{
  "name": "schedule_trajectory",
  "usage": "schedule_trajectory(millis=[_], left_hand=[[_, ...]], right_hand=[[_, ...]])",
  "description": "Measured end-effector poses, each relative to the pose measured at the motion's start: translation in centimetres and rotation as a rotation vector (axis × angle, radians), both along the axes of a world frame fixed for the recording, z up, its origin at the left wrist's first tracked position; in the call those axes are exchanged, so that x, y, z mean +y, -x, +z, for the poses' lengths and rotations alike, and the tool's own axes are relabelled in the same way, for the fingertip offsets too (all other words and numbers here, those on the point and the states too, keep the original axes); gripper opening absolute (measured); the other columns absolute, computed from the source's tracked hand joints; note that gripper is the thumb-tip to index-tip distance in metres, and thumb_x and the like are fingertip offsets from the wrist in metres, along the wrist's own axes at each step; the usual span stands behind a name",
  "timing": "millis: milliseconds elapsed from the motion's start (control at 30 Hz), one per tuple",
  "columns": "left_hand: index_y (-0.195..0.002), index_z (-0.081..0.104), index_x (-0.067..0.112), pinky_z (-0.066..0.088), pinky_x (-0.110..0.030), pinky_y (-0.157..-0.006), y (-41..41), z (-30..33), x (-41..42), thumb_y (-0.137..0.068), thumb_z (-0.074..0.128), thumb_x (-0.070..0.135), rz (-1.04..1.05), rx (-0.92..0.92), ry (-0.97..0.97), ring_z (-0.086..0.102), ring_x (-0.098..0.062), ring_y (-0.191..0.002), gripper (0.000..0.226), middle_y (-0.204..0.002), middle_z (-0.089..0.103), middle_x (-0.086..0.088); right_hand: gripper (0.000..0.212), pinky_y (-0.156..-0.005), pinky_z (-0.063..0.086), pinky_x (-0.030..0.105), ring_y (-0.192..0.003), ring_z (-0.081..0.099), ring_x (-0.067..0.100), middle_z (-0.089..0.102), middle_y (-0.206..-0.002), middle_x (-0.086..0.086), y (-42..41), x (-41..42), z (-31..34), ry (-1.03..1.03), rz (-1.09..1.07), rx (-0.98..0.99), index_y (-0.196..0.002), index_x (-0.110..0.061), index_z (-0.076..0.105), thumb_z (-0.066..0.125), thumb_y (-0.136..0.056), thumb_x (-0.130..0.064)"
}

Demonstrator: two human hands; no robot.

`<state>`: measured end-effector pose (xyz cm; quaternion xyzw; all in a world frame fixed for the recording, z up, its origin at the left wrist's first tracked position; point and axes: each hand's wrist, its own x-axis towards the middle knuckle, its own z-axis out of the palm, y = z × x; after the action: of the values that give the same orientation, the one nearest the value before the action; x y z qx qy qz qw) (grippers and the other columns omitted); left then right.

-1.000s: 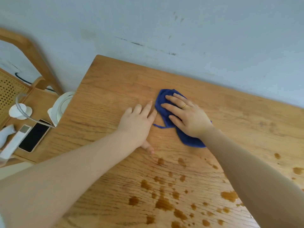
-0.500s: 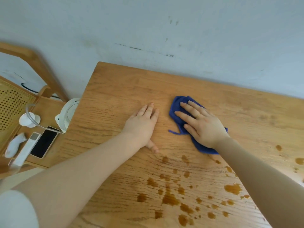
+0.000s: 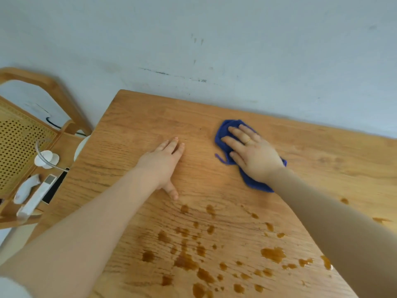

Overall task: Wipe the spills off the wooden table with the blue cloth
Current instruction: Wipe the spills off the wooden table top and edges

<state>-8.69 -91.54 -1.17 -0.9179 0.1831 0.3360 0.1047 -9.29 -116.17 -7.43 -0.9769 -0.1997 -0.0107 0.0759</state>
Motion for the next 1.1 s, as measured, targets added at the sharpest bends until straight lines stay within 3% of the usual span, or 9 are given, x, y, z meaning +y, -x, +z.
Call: schedule_trajectory(millis=[200, 267, 367, 433, 700, 833, 933, 1000, 1100], left_hand=[[-0.145, -0.007, -0.003, 0.022, -0.041, -0.115, 0.0, 0.5, -3.0, -0.049, 0.087, 0.049, -0.136, -0.109, -0.213, 0.012, -0.031, -0.144, 0.145, -0.155, -0.006, -0.021], [-0.147, -0.007, 0.001, 0.017, -0.040, -0.117, 0.1, 0.4, -2.7, -0.050, 0.083, 0.054, -0.162, -0.138, -0.228, 0.010, -0.028, -0.144, 0.143, -0.156, -0.006, -0.018], [-0.149, -0.009, 0.014, 0.014, -0.040, -0.117, 0.7, 0.3, -1.2, -0.057, 0.078, 0.057, -0.109, -0.140, -0.171, 0.004, -0.023, -0.146, 0.133, -0.158, -0.007, -0.006], [-0.149, -0.008, 0.020, 0.012, -0.040, -0.116, 1.4, 0.5, -0.6, -0.062, 0.075, 0.056, -0.055, -0.137, -0.126, 0.004, -0.023, -0.146, 0.126, -0.158, -0.003, -0.003], [-0.150, 0.001, 0.019, 0.013, -0.040, -0.117, 3.1, 2.0, -4.3, -0.082, 0.058, 0.055, 0.053, -0.120, 0.117, 0.003, -0.022, -0.145, 0.096, -0.159, 0.001, -0.004], [-0.150, 0.004, 0.018, 0.009, -0.039, -0.118, 2.7, 1.2, -7.9, -0.079, 0.053, 0.064, 0.029, -0.132, 0.222, 0.005, -0.021, -0.145, 0.098, -0.159, 0.004, -0.004], [-0.150, 0.004, 0.017, 0.005, -0.037, -0.117, 2.9, 0.4, -9.6, -0.074, 0.054, 0.070, 0.066, -0.102, 0.220, 0.010, -0.024, -0.145, 0.105, -0.158, 0.008, -0.005], [-0.150, 0.001, 0.014, 0.002, -0.035, -0.117, 3.7, 0.1, -10.3, -0.066, 0.062, 0.071, 0.046, -0.078, 0.150, 0.006, -0.028, -0.145, 0.118, -0.158, 0.001, -0.011], [-0.148, -0.011, 0.009, -0.002, -0.035, -0.117, 5.0, -0.3, -11.0, -0.058, 0.068, 0.072, -0.001, -0.067, 0.043, -0.005, -0.028, -0.145, 0.135, -0.155, -0.014, -0.019]], right_hand=[[0.043, -0.096, 0.041, 0.039, -0.133, 0.037, 0.026, 0.044, -0.142, 0.002, 1.2, -1.1, -0.2, -0.014, 0.359, 0.037, -0.129, -0.026, 0.051, 0.032, -0.093, -0.037], [0.044, -0.100, 0.039, 0.042, -0.134, 0.036, 0.028, 0.044, -0.142, 0.003, -1.9, -2.2, -0.3, -0.048, 0.231, 0.002, -0.130, -0.023, 0.051, 0.031, -0.093, -0.037], [0.042, -0.108, 0.028, 0.042, -0.141, 0.017, 0.023, 0.027, -0.152, 0.000, -4.9, -3.1, -0.2, -0.008, -0.057, 0.023, -0.140, -0.027, 0.037, 0.033, -0.098, -0.032], [0.044, -0.109, 0.023, 0.040, -0.142, 0.011, 0.020, 0.019, -0.154, -0.003, -4.2, -2.8, 0.0, 0.028, -0.099, 0.057, -0.143, -0.031, 0.029, 0.031, -0.098, -0.033], [0.048, -0.103, 0.032, 0.041, -0.138, 0.026, 0.024, 0.034, -0.148, 0.000, 4.6, -4.6, -0.1, -0.010, 0.407, 0.070, -0.137, -0.032, 0.040, 0.020, -0.095, -0.046], [0.047, -0.105, 0.032, 0.043, -0.132, 0.037, 0.035, 0.046, -0.140, 0.011, 0.5, -5.1, -0.8, -0.138, 0.099, -0.056, -0.130, -0.021, 0.052, 0.030, -0.092, -0.036], [0.042, -0.110, 0.021, 0.038, -0.141, 0.016, 0.023, 0.027, -0.152, -0.001, -2.8, -5.8, -0.9, -0.122, -0.199, 0.024, -0.139, -0.031, 0.038, 0.031, -0.097, -0.035], [0.041, -0.111, 0.022, 0.038, -0.142, 0.012, 0.019, 0.023, -0.153, -0.005, -2.9, -5.8, -0.7, -0.143, -0.190, 0.064, -0.139, -0.035, 0.036, 0.032, -0.098, -0.034], [0.041, -0.107, 0.032, 0.043, -0.138, 0.026, 0.025, 0.037, -0.147, 0.002, 1.1, -5.5, -0.3, -0.206, -0.048, 0.046, -0.132, -0.028, 0.049, 0.033, -0.095, -0.033]])
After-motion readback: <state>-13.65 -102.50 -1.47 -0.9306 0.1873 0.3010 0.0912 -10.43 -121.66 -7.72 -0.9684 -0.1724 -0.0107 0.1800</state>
